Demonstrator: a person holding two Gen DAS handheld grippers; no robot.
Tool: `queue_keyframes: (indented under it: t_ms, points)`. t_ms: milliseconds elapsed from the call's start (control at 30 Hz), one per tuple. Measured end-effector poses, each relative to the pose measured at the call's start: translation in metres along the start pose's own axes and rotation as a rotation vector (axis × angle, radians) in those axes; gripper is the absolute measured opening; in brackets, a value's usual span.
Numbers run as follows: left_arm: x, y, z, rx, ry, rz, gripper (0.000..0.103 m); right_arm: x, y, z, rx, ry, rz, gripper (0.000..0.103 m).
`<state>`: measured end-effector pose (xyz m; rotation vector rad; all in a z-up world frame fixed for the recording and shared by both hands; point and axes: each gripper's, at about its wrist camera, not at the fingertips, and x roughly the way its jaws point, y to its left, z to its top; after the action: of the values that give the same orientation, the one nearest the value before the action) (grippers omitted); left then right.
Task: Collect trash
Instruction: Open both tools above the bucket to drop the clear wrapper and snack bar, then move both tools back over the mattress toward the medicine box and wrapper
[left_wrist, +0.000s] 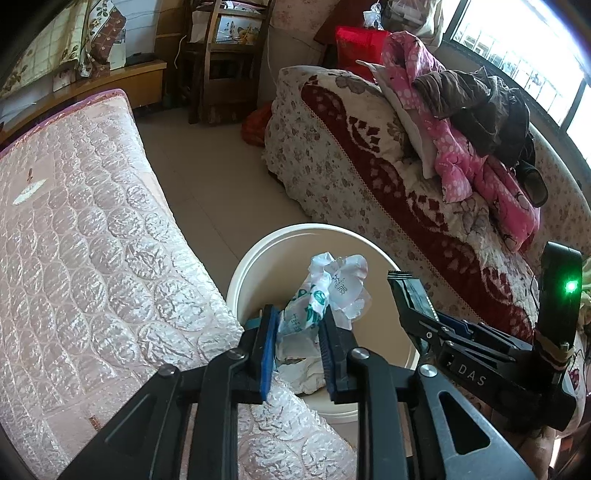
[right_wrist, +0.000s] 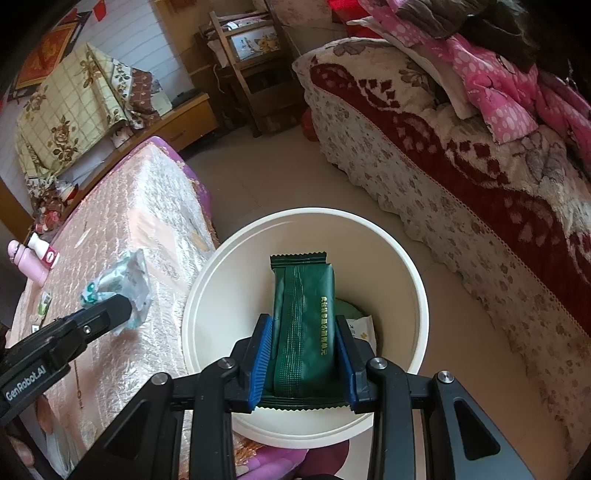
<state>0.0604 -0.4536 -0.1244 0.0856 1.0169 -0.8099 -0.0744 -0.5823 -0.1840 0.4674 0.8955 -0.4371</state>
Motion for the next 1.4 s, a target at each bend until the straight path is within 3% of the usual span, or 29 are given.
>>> queue_keyframes:
  t_ms: [267, 333, 467, 967, 1400]
  points:
    - [0.0, -0.001, 0.0, -0.004, -0.001, -0.004, 0.027, 0.003, -0.007, 0.001, 0.039, 0.006, 0.0, 0.041]
    - [-0.001, 0.0, 0.001, -0.004, -0.001, -0.01, 0.031, 0.001, -0.007, 0.0, 0.051, -0.005, 0.011, 0.065]
    - [-0.006, 0.002, -0.001, -0.012, -0.008, -0.031, 0.051, -0.001, -0.005, 0.0, 0.048, -0.018, 0.019, 0.066]
    - [-0.027, 0.015, -0.004, -0.031, -0.026, 0.008, 0.056, -0.002, 0.002, -0.001, 0.036, -0.013, 0.018, 0.066]
    - [-0.061, 0.045, -0.009, -0.076, -0.075, 0.062, 0.063, -0.018, 0.038, -0.001, -0.033, -0.037, 0.043, 0.067]
